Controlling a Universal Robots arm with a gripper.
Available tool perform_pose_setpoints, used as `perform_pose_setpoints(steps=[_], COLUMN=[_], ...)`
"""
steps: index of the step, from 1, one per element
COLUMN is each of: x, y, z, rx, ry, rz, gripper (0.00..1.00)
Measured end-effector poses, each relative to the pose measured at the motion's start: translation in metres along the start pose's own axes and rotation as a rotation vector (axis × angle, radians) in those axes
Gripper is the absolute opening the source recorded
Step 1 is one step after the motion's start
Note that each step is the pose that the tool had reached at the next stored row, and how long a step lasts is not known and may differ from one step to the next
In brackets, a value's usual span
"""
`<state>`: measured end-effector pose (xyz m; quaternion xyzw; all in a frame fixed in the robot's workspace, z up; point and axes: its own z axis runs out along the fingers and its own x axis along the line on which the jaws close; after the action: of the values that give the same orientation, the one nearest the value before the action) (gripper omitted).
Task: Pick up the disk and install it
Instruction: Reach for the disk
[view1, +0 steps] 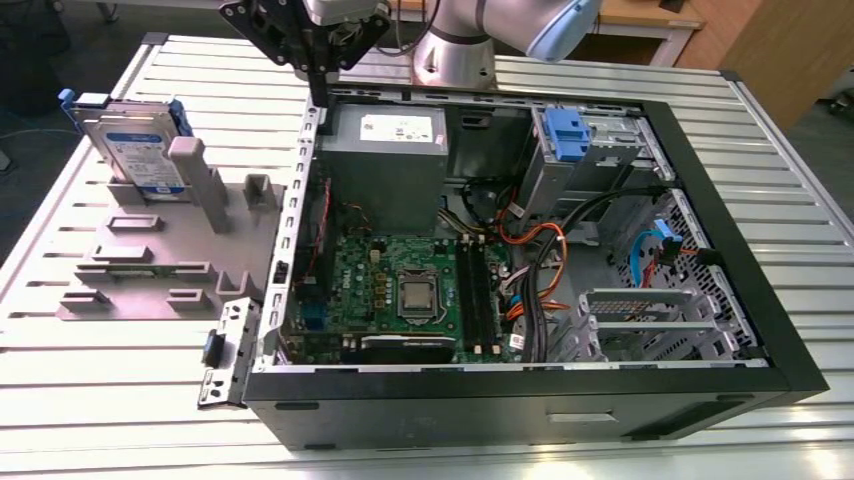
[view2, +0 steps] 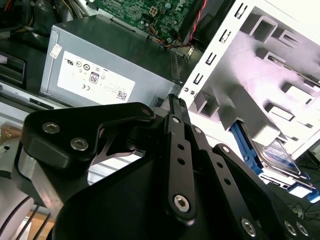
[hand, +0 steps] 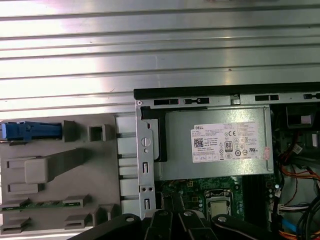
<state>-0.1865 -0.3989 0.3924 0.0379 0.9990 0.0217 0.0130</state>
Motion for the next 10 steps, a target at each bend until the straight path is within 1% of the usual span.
perform_pose_setpoints(steps=[10], x=[0.0024], y=[-0.0002], z=[-0.0001], rx=[0.0], ry=[0.0], rz=[0.0], gripper=[0.11])
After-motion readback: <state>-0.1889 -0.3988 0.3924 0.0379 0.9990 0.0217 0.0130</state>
